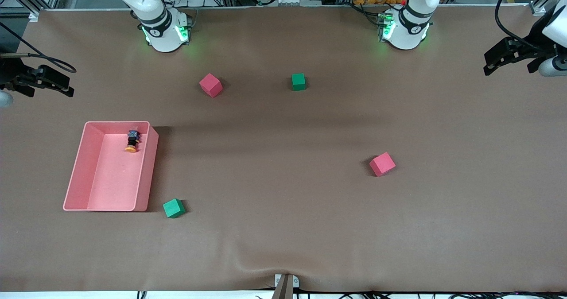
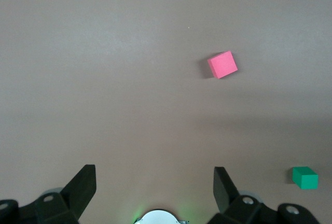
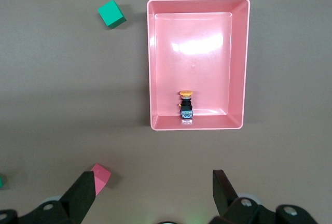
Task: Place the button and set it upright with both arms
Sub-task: 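Move the right gripper toward the pink tray, then lower the right gripper into the tray and grasp the yellow button, then lift the yellow button out of the tray with the right gripper, then carry the button with the right gripper toward the table middle, then set the button down and open the right gripper while the left gripper approaches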
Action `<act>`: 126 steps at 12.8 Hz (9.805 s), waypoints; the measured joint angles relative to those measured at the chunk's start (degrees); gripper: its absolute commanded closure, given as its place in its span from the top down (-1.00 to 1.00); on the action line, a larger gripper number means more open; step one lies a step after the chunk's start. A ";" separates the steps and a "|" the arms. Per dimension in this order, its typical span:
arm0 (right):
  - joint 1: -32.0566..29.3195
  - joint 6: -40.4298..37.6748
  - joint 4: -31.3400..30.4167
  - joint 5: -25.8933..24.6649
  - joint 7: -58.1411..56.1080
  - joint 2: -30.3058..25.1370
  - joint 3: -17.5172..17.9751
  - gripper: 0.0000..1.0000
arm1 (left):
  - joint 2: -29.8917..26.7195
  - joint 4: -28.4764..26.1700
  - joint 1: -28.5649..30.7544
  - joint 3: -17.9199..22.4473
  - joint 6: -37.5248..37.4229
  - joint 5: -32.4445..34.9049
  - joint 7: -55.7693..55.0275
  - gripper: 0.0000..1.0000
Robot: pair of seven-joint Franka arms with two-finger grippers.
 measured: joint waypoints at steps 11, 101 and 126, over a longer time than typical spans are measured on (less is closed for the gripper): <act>-0.85 -0.35 -0.19 0.00 -0.02 1.49 -0.42 1.00 | 1.90 0.59 0.01 0.23 0.04 0.07 0.04 1.00; 33.28 50.06 -7.46 0.43 31.33 31.52 1.32 -1.00 | 3.23 -1.49 0.52 -1.63 3.01 0.07 -0.05 1.00; 43.21 42.90 14.60 -3.01 40.41 42.82 -4.56 1.00 | 10.80 -2.68 -0.67 -2.98 6.27 0.06 -1.36 1.00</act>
